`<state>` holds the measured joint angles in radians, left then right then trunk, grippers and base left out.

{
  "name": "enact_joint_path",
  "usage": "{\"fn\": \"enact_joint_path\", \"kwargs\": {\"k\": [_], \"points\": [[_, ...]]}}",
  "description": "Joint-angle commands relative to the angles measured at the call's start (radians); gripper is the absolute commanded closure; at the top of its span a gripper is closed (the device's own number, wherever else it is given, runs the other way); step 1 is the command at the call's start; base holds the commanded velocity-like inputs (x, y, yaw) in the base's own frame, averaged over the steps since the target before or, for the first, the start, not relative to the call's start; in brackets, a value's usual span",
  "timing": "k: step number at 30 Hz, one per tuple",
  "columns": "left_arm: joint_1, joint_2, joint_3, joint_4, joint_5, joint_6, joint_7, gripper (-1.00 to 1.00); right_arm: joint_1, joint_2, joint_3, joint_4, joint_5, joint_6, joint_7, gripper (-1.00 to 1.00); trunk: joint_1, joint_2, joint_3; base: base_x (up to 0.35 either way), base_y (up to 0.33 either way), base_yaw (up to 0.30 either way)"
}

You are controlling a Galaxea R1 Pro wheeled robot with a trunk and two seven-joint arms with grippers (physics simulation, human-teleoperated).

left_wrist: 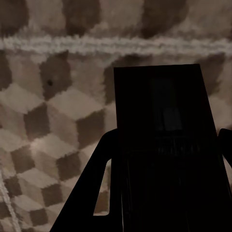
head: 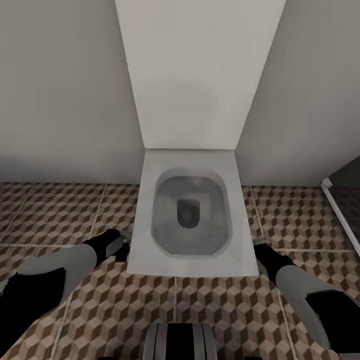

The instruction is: Take the four mousetraps from the cabinet in the bathroom and place them on the bathroom floor. Make sure all four end up on the same floor surface, and ensure that at least two of them are either under or directly next to the same bathroom sink.

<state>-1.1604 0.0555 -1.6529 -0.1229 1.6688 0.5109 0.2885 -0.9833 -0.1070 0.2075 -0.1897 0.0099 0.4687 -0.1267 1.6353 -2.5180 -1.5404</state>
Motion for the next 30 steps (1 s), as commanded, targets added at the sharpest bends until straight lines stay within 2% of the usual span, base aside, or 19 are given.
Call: {"fn": "enact_joint_path", "kwargs": {"k": [1,4,30], "points": [[-0.001,0.002,-0.005,-0.004,0.009,0.001,0.009,1.0,0.0,0.0,0.004,-0.002,0.001,0.007,-0.001,-1.0,0.0,0.0,-0.001,0.0,0.0,0.0],[-0.001,0.001,-0.005,-0.004,0.009,0.001,0.009,1.0,0.0,0.0,0.004,-0.002,0.001,0.007,-0.002,-1.0,0.001,-0.001,-0.012,0.0,0.0,0.0],[-0.001,0.003,-0.005,-0.003,0.009,0.001,0.009,1.0,0.0,-0.003,0.006,-0.002,0.0,0.007,-0.002,-1.0,0.001,-0.001,-0.012,0.0,0.0,0.0]]}}
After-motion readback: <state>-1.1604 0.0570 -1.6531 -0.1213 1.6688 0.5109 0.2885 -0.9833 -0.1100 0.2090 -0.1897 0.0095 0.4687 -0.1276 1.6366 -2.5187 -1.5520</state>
